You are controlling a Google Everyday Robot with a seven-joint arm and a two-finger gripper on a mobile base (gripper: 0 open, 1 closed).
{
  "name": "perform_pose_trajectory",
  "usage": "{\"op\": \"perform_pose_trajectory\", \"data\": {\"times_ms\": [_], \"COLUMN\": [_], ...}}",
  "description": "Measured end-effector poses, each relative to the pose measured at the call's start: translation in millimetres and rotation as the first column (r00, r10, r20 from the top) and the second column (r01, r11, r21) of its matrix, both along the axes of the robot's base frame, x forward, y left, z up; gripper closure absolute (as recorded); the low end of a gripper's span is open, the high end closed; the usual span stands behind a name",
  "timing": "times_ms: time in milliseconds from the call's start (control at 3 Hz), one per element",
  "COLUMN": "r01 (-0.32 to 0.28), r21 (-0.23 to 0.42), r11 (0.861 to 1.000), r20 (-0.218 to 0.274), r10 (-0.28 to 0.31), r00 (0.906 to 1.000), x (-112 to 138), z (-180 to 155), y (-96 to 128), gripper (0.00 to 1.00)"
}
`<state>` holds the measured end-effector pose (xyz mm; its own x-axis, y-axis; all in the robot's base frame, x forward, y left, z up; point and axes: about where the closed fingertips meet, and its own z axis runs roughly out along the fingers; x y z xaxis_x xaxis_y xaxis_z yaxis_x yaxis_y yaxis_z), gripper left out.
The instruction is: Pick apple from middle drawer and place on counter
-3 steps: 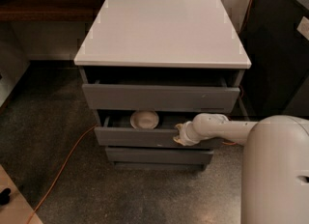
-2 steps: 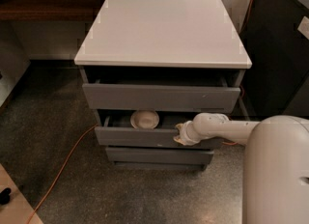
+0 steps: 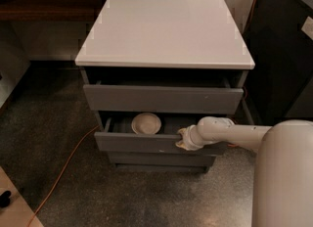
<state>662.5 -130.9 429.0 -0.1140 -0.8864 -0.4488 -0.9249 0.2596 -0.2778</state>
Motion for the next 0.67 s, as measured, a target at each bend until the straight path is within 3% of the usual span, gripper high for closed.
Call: {"op": "perform_pose_trajectory", "data": {"times_ms": [333,667], "r01": [-0.003,-0.003], "r21": [0.035,0.035], "r11": [0.999,0.999], "r20": [-0.024,-0.024], "r10": [0.004,0.004], "r00": [0.9997,0.9997], "x": [-26.5,-25.9], "z": [-2.0,1.2], "y": [4.4,4.4], "gripper": [1.00,1.00]}}
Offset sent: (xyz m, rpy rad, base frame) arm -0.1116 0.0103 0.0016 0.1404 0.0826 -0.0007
